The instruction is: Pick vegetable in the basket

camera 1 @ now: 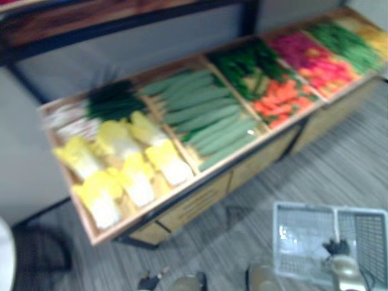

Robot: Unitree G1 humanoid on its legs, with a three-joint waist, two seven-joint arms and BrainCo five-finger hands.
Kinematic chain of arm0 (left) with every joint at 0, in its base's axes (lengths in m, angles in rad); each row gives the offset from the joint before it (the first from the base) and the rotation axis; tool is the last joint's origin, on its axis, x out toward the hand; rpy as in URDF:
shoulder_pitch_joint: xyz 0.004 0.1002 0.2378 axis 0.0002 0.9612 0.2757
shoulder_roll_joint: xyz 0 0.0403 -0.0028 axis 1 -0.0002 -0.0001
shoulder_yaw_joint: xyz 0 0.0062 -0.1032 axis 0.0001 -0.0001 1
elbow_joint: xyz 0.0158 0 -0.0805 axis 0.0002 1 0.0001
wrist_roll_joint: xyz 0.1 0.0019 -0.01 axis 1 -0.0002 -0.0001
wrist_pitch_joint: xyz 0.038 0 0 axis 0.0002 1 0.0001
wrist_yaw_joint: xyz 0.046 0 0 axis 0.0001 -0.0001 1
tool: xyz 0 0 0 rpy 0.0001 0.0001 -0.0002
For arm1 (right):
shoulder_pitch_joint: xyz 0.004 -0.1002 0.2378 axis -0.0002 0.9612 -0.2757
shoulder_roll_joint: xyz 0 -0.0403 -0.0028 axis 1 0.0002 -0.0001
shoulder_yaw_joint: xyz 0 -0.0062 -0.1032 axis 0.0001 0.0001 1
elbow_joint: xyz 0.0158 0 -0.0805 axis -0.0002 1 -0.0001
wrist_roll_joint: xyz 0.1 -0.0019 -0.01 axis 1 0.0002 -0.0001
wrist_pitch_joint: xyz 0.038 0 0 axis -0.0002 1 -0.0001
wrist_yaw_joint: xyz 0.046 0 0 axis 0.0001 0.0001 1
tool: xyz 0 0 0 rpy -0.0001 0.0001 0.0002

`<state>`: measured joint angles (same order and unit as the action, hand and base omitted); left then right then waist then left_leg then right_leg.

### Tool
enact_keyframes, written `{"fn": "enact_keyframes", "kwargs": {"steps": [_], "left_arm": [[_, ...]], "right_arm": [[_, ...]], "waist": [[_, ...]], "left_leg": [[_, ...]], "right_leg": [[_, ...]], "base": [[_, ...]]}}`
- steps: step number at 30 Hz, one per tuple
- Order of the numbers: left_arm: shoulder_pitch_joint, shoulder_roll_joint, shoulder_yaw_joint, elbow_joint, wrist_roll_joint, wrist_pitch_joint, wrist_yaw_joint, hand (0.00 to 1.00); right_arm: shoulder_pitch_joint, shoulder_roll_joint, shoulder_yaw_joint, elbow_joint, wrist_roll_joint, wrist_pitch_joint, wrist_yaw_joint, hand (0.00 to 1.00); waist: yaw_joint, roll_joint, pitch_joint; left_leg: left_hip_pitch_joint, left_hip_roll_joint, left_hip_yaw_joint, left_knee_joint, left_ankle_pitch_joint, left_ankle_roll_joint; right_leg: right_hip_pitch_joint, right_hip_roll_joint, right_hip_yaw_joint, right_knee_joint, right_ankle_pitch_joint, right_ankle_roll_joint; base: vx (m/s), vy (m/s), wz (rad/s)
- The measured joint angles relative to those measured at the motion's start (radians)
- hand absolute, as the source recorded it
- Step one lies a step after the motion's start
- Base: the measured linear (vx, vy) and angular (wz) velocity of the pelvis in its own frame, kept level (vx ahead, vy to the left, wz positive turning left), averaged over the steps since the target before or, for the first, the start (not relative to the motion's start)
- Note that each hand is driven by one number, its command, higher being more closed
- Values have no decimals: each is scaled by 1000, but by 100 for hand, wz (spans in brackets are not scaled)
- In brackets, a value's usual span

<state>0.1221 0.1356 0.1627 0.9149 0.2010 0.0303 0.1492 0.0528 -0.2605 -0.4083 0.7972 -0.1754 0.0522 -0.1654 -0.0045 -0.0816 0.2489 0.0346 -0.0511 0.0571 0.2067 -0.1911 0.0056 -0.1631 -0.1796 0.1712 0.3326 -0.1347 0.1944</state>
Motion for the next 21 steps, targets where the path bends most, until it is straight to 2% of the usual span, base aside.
{"fn": "enact_keyframes", "kwargs": {"steps": [1, 2, 3, 4, 5, 6, 7, 9, 13, 16, 19, 21], "left_arm": [[-16, -14, -9, 7, -2, 2, -2, 0], [-9, -24, -10, 1, -2, 0, -2, 0], [-13, -35, -10, 2, -2, 1, -2, 0], [-15, -41, -9, 3, -2, 1, -2, 0], [-15, -41, -8, 4, -2, 1, -3, 0], [-4, -40, -3, 5, -2, 2, -3, 0], [0, -42, -2, 6, -2, 2, -5, 0], [1, -42, 9, 19, -2, 2, -5, 0], [12, -43, 81, 31, -2, 4, -4, 0], [-3, -32, 79, 32, -2, 4, -4, 0], [-11, -32, 57, 16, -2, 4, -5, 0], [-25, -25, 32, -33, -4, 4, -3, 0]], "right_arm": [[-18, -11, -14, 46, 0, 9, 2, 100], [-21, -17, -13, 41, -2, 7, 2, 100], [-31, -17, -13, 45, -1, 5, 3, 100], [-30, -13, -14, 47, 0, 8, 4, 100], [-28, -9, -14, 52, 1, 9, 6, 100], [-26, -6, -16, 64, 0, 10, 4, 100], [-17, -7, -16, 64, -2, 10, 6, 100], [-15, -5, -17, 65, -3, 9, 5, 100], [10, 30, -28, 64, -3, 10, 16, 100], [30, 66, -48, 64, -3, 11, 20, 100], [51, 82, -50, 63, -13, 14, 23, 100], [60, 84, -40, 63, -24, 16, 24, 100]], "waist": [[12, 39, -3], [21, 58, -9], [28, 84, 3], [26, 101, 9], [19, 106, 10], [3, 109, 10], [2, 109, 11], [3, 110, 12], [6, 88, 13], [-3, 76, 5], [-19, 75, 3], [-18, 74, 3]], "left_leg": [[-21, 40, -48, 22, -3, -38], [-44, 70, -36, 39, -5, -51], [-68, 122, 45, 66, -13, -101], [-78, 173, 178, 87, -17, -113], [-76, 205, 270, 98, -17, -113], [-58, 251, 413, 104, -14, -110], [-40, 266, 462, 90, 13, -104], [-22, 262, 450, 50, 53, -90], [-27, 226, 443, 39, 45, -76], [-51, 190, 409, 29, 50, -66], [-51, 153, 384, 25, 50, -39], [-48, 128, 390, 20, 40, -24]], "right_leg": [[3, 18, -64, 48, -17, -24], [13, 29, -98, 37, -30, -45], [30, 37, -147, 30, -42, -66], [50, 37, -187, 28, -49, -78], [65, 33, -214, 26, -54, -86], [95, 23, -261, 18, -58, -93], [113, 14, -289, 16, -62, -96], [115, 4, -310, 30, -79, -90], [138, -41, -338, 18, -73, -72], [137, -75, -372, -1, -65, -47], [178, -105, -409, -54, -39, -14], [177, -130, -408, -52, -31, 1]], "base": [[183, -430, 136], [141, -441, 129], [66, -354, 104], [30, -280, 101], [35, -243, 109], [33, -160, 98], [24, -109, 83], [-29, 14, 42], [-35, 100, 24], [16, 96, 40], [46, 119, 33], [50, 170, 2]]}}
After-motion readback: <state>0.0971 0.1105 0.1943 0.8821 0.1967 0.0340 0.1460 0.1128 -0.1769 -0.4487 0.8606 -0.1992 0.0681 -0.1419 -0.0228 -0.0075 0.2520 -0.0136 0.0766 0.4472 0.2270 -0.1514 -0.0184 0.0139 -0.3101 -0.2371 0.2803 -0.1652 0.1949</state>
